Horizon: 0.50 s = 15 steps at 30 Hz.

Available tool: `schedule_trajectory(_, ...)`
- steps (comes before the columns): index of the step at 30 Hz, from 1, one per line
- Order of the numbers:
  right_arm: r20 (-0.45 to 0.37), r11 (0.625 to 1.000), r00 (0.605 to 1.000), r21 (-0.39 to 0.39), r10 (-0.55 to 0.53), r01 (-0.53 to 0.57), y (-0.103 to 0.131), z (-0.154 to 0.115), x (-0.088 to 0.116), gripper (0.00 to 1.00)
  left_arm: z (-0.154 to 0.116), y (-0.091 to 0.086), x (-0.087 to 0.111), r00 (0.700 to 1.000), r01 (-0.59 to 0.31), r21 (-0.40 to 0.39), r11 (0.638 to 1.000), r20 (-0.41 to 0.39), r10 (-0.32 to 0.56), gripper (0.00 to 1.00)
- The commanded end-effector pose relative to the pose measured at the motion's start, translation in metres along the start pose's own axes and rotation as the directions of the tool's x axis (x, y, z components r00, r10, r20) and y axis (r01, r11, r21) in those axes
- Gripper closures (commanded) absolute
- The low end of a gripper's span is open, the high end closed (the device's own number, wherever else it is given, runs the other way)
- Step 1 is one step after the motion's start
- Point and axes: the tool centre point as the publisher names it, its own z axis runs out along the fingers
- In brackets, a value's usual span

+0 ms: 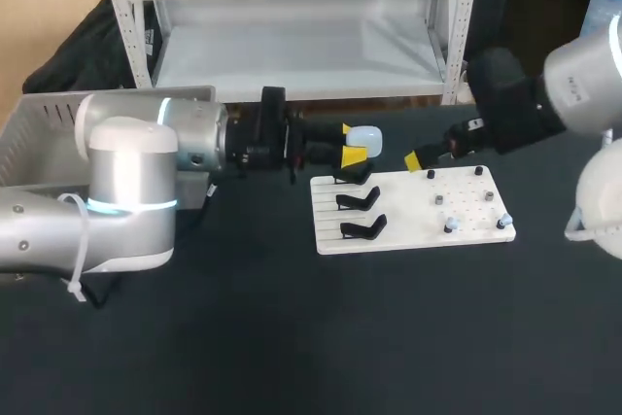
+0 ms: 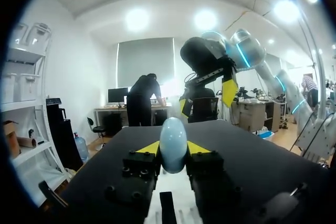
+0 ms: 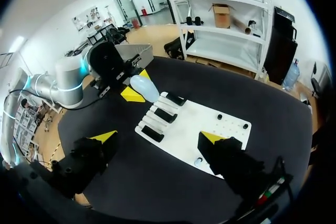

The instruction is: Pick up each earbud case from the left stands, insert the matching earbuds, close the lid, and place the case in the box.

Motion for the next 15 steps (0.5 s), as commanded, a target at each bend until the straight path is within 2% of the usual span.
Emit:
schedule_trajectory(1, -0.022, 1.0, 1.0, 0.016, 0.004, -0.004, 0.004, 0.01, -0.008, 0.0, 0.0, -0.003, 0.001, 1.0, -0.002, -0.01, 1.0, -0.002, 0.002, 1.0)
schedule_trajectory(15, -0.073, 1.0, 0.997, 0.028, 0.009, -0.007, 0.008, 0.033, -0.023, 0.0, 0.0, -0.003, 0.001, 1.0, -0.002, -0.01, 1.0, -0.002, 0.002, 1.0)
